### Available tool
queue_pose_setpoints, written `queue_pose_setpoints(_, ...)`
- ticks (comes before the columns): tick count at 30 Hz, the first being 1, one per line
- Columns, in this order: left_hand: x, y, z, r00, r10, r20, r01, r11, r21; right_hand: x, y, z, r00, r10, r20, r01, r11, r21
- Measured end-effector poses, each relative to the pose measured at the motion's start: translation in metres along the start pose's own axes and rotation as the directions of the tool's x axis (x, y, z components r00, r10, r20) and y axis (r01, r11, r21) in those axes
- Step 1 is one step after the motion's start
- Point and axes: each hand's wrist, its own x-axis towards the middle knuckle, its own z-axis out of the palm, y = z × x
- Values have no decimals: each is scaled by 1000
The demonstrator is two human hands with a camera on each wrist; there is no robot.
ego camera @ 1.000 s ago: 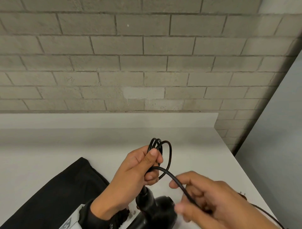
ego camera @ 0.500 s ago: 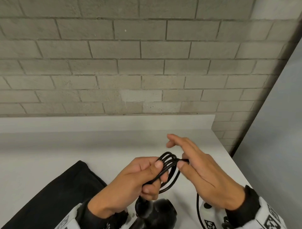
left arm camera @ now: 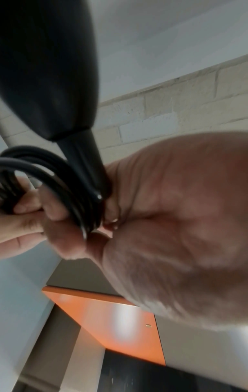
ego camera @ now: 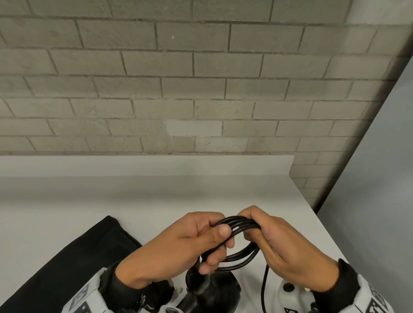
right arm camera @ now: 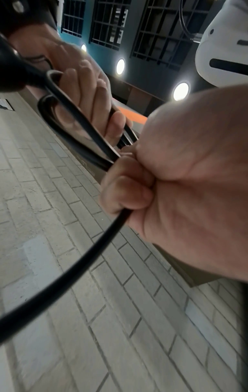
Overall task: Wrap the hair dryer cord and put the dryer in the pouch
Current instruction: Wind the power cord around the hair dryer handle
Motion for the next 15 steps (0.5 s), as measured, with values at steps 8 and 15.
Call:
queue_pose_setpoints(8,-13,-7,-11,992,116,-42,-104,971,215,-1,1,8,992,36,-123,-26,996,85)
queue_pose_setpoints(15,-13,-24,3,966,188,-179,-180,982,62,1,0,18,981,97,-168,-60,975,212)
